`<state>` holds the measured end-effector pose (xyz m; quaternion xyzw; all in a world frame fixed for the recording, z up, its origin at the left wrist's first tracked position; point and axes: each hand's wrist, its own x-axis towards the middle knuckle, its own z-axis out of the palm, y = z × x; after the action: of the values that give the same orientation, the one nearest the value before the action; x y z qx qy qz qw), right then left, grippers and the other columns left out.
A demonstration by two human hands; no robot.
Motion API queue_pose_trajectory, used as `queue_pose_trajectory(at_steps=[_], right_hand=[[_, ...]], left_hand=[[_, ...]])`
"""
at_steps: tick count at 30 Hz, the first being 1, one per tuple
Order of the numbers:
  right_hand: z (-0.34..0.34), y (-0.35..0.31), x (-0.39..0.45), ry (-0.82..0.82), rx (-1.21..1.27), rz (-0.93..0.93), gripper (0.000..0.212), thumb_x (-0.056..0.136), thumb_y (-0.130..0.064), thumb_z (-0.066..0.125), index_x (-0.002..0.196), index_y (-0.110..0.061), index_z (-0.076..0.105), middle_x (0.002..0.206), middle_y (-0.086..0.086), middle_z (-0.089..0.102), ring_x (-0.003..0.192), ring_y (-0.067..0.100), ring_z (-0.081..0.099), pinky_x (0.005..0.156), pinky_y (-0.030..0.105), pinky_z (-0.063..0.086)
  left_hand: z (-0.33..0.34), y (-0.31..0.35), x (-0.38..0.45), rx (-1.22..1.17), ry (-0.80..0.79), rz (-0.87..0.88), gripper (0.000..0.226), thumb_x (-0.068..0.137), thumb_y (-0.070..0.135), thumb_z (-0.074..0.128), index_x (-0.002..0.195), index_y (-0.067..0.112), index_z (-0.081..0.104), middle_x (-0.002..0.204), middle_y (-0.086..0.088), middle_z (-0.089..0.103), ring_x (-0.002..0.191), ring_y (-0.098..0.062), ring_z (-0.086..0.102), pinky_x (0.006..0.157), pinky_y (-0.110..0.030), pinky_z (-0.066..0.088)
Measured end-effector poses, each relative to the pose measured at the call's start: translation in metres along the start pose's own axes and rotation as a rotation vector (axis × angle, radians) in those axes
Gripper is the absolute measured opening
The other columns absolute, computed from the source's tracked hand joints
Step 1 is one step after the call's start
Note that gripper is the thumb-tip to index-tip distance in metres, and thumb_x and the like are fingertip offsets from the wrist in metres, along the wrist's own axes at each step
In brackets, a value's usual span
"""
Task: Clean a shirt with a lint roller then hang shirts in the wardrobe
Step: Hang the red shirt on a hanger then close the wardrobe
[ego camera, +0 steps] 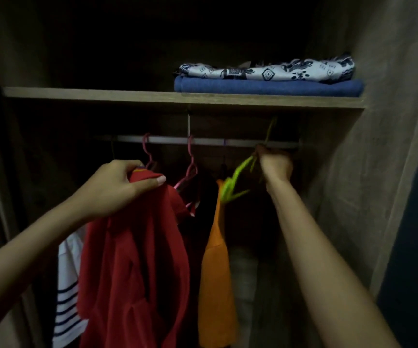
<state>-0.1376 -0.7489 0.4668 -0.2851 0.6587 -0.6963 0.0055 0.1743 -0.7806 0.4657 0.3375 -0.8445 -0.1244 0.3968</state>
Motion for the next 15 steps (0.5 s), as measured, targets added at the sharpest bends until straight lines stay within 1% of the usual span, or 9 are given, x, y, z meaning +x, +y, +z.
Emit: queue_pose_trajectory(at_steps=[2, 4, 6, 7, 9, 10, 12, 14, 15], right_hand=[[-0.007, -0.009, -0.018, 0.023, -0.035, -0.064, 0.051, 0.077, -0.049, 0.065, 0.106, -0.009, 0.073, 0.114, 0.013, 0.070, 0.112, 0.031, 0.061, 0.095, 0.036, 0.048], [-0.012, -0.017, -0.036, 0.006, -0.044, -0.127, 0.040, 0.076, -0.049, 0.063, 0.086, -0.013, 0.077, 0.094, 0.011, 0.074, 0.099, 0.030, 0.065, 0.090, 0.039, 0.051], [-0.014, -0.023, -0.054, -0.034, -0.067, -0.176, 0.033, 0.080, -0.042, 0.058, 0.062, -0.018, 0.071, 0.069, 0.005, 0.068, 0.082, 0.026, 0.065, 0.084, 0.039, 0.051], [-0.015, -0.024, -0.062, -0.047, -0.058, -0.191, 0.035, 0.081, -0.040, 0.056, 0.061, -0.014, 0.070, 0.063, 0.003, 0.065, 0.077, 0.024, 0.063, 0.086, 0.041, 0.049], [-0.015, -0.027, -0.078, -0.049, -0.027, -0.242, 0.045, 0.080, -0.041, 0.051, 0.073, -0.001, 0.070, 0.063, 0.005, 0.064, 0.071, 0.022, 0.059, 0.093, 0.045, 0.047], [-0.015, -0.028, -0.086, -0.054, -0.022, -0.265, 0.048, 0.080, -0.041, 0.049, 0.077, 0.003, 0.069, 0.063, 0.007, 0.063, 0.068, 0.020, 0.057, 0.090, 0.043, 0.047], [-0.015, -0.031, -0.103, -0.062, -0.003, -0.277, 0.049, 0.084, -0.041, 0.051, 0.072, 0.004, 0.065, 0.059, 0.004, 0.055, 0.058, 0.012, 0.050, 0.070, 0.037, 0.047], [-0.016, -0.036, -0.122, -0.078, 0.045, -0.282, 0.044, 0.085, -0.044, 0.056, 0.059, -0.009, 0.052, 0.054, -0.004, 0.045, 0.048, 0.004, 0.040, 0.053, 0.031, 0.039], [-0.016, -0.037, -0.130, -0.083, 0.085, -0.258, 0.040, 0.085, -0.046, 0.059, 0.061, -0.016, 0.048, 0.056, -0.006, 0.045, 0.047, 0.002, 0.040, 0.050, 0.026, 0.036]], left_hand=[[-0.003, 0.002, -0.003, 0.014, 0.006, -0.001, 0.037, 0.080, 0.052, 0.067, 0.071, 0.016, 0.064, 0.065, -0.002, 0.066, 0.058, -0.009, 0.062, 0.056, -0.027, 0.046], [-0.007, 0.003, -0.006, 0.030, 0.016, 0.001, 0.035, 0.080, 0.053, 0.067, 0.068, 0.020, 0.062, 0.061, 0.003, 0.063, 0.051, 0.001, 0.056, 0.050, -0.017, 0.041], [-0.012, 0.007, -0.011, 0.023, 0.023, 0.009, 0.032, 0.080, 0.052, 0.067, 0.068, 0.023, 0.061, 0.061, 0.006, 0.062, 0.051, 0.005, 0.055, 0.048, -0.013, 0.039], [-0.014, 0.009, -0.014, 0.009, 0.023, 0.018, 0.031, 0.080, 0.051, 0.068, 0.069, 0.023, 0.062, 0.063, 0.005, 0.064, 0.053, 0.005, 0.057, 0.050, -0.014, 0.042], [-0.019, 0.013, -0.020, -0.001, 0.017, 0.043, 0.033, 0.081, 0.051, 0.067, 0.075, 0.018, 0.066, 0.070, 0.000, 0.068, 0.062, -0.004, 0.064, 0.060, -0.025, 0.049], [-0.021, 0.015, -0.023, 0.003, 0.018, 0.053, 0.036, 0.081, 0.052, 0.067, 0.078, 0.016, 0.066, 0.072, -0.002, 0.068, 0.065, -0.009, 0.064, 0.062, -0.030, 0.050], [-0.026, 0.019, -0.028, 0.011, 0.035, 0.074, 0.037, 0.081, 0.053, 0.067, 0.076, 0.016, 0.065, 0.065, 0.003, 0.063, 0.058, -0.006, 0.057, 0.058, -0.029, 0.044], [-0.031, 0.021, -0.032, 0.037, 0.051, 0.087, 0.035, 0.081, 0.053, 0.067, 0.075, 0.018, 0.066, 0.059, 0.007, 0.056, 0.055, -0.001, 0.051, 0.053, -0.023, 0.039], [-0.032, 0.021, -0.033, 0.049, 0.061, 0.086, 0.035, 0.081, 0.053, 0.066, 0.076, 0.019, 0.067, 0.059, 0.007, 0.055, 0.055, -0.002, 0.051, 0.052, -0.021, 0.038]])
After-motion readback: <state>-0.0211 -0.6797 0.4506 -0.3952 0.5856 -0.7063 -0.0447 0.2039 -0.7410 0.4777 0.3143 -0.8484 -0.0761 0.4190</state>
